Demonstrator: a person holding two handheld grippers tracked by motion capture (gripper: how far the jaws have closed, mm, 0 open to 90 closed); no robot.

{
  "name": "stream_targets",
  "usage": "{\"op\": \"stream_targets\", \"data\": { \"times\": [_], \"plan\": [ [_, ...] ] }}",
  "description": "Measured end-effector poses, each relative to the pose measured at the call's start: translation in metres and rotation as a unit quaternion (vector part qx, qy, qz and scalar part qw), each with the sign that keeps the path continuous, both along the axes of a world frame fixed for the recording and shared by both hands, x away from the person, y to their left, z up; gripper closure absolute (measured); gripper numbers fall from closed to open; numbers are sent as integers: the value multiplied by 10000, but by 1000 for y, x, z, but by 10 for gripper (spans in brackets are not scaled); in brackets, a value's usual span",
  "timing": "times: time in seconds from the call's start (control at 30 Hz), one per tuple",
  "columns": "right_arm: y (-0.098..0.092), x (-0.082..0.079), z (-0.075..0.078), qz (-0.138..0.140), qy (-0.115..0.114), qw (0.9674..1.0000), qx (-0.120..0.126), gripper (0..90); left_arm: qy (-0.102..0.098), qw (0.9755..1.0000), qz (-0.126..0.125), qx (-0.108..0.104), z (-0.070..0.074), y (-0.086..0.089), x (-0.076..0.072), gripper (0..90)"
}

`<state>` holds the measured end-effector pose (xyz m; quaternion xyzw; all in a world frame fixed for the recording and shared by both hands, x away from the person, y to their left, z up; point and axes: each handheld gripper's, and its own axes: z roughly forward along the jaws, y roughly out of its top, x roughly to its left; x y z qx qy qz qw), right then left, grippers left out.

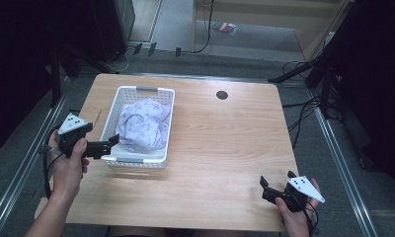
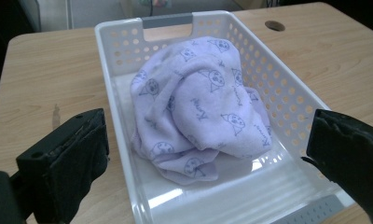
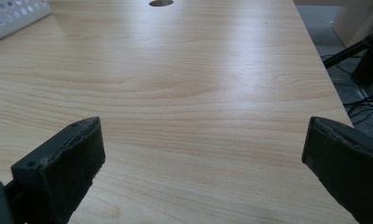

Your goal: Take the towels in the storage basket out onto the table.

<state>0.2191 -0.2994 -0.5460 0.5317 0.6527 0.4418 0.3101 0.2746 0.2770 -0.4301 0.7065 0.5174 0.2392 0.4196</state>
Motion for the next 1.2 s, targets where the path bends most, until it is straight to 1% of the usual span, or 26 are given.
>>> {"op": "stream_targets", "data": {
  "times": [0.03,0.1,0.13,0.2,0.23,0.3,0.37,0.47,0.5,0.57,0.63,0.67,0.7,0.77,0.8,0.83,0.87,0.9,0.93,0.97,1.0,1.03,1.07,1.1,1.13,1.2],
  "plan": [
    [-1,0,0,28,-14,10000,44,0,57,10000,-34,48,2,-3,4,0],
    [-2,-2,0,-1,-70,9999,117,0,243,9995,-126,151,5,-8,11,0],
    [-2,-2,0,-7,-83,9999,108,0,369,9988,-246,200,7,-11,15,0],
    [0,-2,0,74,-80,9999,77,0,656,9959,-490,393,9,-18,23,0],
    [1,-1,0,124,-59,9999,27,0,799,9941,-523,508,9,-21,27,0],
    [1,-1,0,134,-28,9999,14,0,1009,9912,-509,686,10,-26,33,0],
    [1,0,0,112,24,9999,3,0,1245,9880,-462,786,11,-30,42,0],
    [1,0,0,112,39,9999,39,0,1426,9846,-440,914,10,-37,50,0],
    [1,0,0,115,64,9999,61,0,1547,9822,-466,954,9,-39,54,0],
    [1,0,0,119,67,9999,47,0,1665,9791,-473,1071,8,-43,61,0],
    [4,0,0,172,125,9998,-28,0,1884,9741,-504,1147,6,-47,72,0],
    [4,0,0,172,125,9998,-28,0,1909,9733,-505,1173,6,-48,75,0],
    [4,0,0,161,133,9998,-40,0,1985,9713,-490,1212,5,-49,80,0],
    [5,2,0,105,189,9997,-81,0,2174,9676,-491,1184,3,-51,91,0],
    [4,2,0,102,197,9997,-74,0,2245,9657,-486,1210,2,-51,94,0],
    [4,2,0,93,198,9997,-74,0,2373,9623,-488,1235,-1,-52,101,0],
    [3,2,0,74,200,9998,-28,0,2485,9611,-480,1108,-4,-53,106,0],
    [3,2,0,66,212,9998,-1,0,2533,9604,-488,1051,-5,-53,108,0],
    [3,2,0,52,219,9997,6,0,2620,9571,-430,1159,-8,-54,114,0],
    [2,2,0,47,209,9998,20,0,2645,9557,-362,1237,-11,-56,118,0],
    [2,2,0,18,207,9998,16,0,2680,9550,-341,1226,-13,-56,120,0],
    [2,2,0,-50,230,9997,0,0,2701,9553,-313,1162,-16,-56,124,0],
    [3,2,-1,-125,219,9997,-40,0,2715,9549,-270,1171,-19,-55,128,0],
    [3,2,0,-171,240,9996,-46,0,2696,9550,-133,1233,-23,-54,132,0],
    [3,2,-1,-170,253,9995,-48,0,2699,9561,-8,1144,-27,-53,137,0],
    [3,2,-1,-181,279,9994,-56,0,2816,9538,11,1044,-33,-52,143,0]
  ]
}}
